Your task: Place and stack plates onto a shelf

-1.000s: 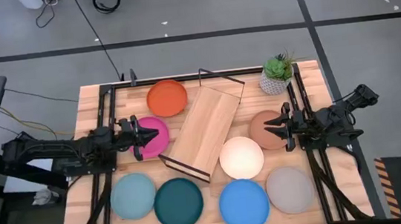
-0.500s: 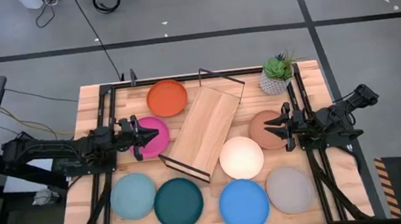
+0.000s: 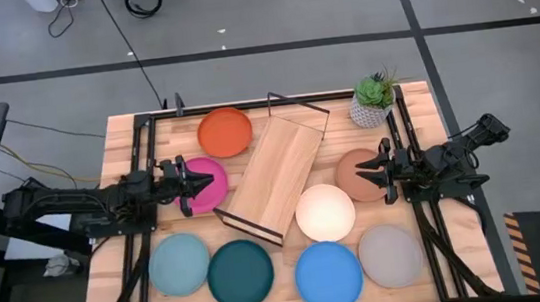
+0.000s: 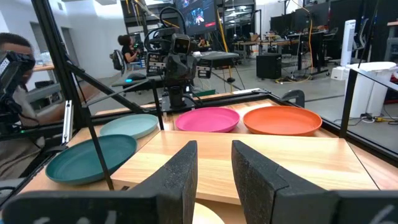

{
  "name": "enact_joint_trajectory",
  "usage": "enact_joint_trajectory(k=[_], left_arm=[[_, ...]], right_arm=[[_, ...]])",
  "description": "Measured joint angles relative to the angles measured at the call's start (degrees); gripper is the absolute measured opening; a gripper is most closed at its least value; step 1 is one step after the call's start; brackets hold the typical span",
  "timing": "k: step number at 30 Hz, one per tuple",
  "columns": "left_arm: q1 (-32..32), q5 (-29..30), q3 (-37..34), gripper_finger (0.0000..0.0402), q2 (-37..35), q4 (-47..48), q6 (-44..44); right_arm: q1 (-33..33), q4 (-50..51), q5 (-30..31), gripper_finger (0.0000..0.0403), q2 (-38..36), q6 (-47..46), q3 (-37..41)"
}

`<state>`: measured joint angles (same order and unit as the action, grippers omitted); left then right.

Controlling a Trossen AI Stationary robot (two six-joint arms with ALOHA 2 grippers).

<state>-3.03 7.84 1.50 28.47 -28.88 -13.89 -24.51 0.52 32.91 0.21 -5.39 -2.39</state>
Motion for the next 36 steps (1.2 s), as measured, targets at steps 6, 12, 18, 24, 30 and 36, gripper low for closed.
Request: enact_joint_trajectory(k=[6,12,18,24,30,36], left_arm=[[0.02,0.0,0.0,0.005,0.02,0.0,0.02],[0.02,0.0,0.0,0.005,0.01,0.0,-0.01],[0.0,0.0,0.0,0.005,0.02,0.0,-0.01],[0.01,0.0,0.0,0.005,0.02,0.0,0.02],[0.0,0.0,0.0,0.005,0.02,0.0,-0.02],[0.01,0.0,0.0,0.005,0.02,-0.01,-0.59]], right_arm=[[0.02,-0.01,0.0,0.0105,0.0,0.0,-0.02],[0.02,0.0,0.0,0.0105,-0.01,0.01,-0.01],[0.02,0.01,0.0,0.0105,-0.01,0.0,-0.02],[0.0,0.0,0.0,0.0105,0.0,0.0,-0.02],[0.0,-0.01,0.0,0.0105,-0.02,0.0,-0.02],[0.01,-0.03,0.21,0.0105,-0.02,4.53,0.0]])
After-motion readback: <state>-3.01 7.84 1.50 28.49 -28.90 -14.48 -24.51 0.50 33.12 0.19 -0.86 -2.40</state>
